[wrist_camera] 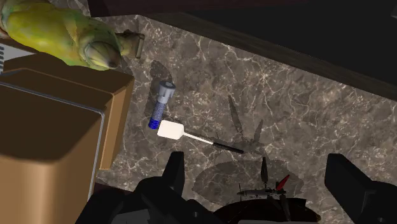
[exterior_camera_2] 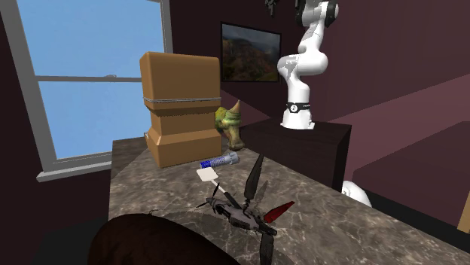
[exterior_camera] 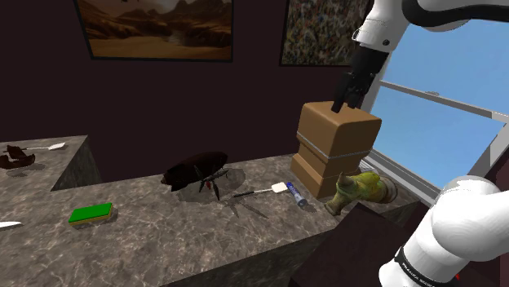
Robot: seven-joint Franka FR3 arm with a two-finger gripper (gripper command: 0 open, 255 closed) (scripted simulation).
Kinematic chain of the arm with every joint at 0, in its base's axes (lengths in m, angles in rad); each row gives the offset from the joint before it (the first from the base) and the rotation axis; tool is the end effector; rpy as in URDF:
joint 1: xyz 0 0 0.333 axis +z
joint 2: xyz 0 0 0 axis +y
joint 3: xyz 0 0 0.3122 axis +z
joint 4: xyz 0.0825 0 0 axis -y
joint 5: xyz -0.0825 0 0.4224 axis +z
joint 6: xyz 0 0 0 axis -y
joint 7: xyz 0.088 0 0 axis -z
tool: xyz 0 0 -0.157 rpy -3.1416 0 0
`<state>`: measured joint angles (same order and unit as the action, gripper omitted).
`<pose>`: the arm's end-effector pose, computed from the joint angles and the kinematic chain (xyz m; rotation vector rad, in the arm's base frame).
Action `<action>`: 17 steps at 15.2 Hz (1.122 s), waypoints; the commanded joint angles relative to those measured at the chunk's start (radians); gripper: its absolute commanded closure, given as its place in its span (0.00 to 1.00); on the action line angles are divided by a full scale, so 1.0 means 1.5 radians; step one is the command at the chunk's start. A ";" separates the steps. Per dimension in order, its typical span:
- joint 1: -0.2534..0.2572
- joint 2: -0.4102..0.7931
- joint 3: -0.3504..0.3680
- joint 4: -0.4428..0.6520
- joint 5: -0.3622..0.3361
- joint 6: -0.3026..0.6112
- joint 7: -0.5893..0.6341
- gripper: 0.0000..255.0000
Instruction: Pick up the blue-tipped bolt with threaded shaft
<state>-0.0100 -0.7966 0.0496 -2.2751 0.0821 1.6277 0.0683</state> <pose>0.3573 0.0304 0.5888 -3.0792 0.0609 -0.2254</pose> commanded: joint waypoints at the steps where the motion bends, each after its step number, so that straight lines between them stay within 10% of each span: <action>1: 0.000 0.000 0.000 0.000 0.000 0.000 0.000 0.00; 17: -0.053 0.228 -0.005 -0.143 -0.027 0.311 0.032 0.00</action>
<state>-0.0864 -0.4726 0.0395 -2.4734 0.0429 2.0639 0.1074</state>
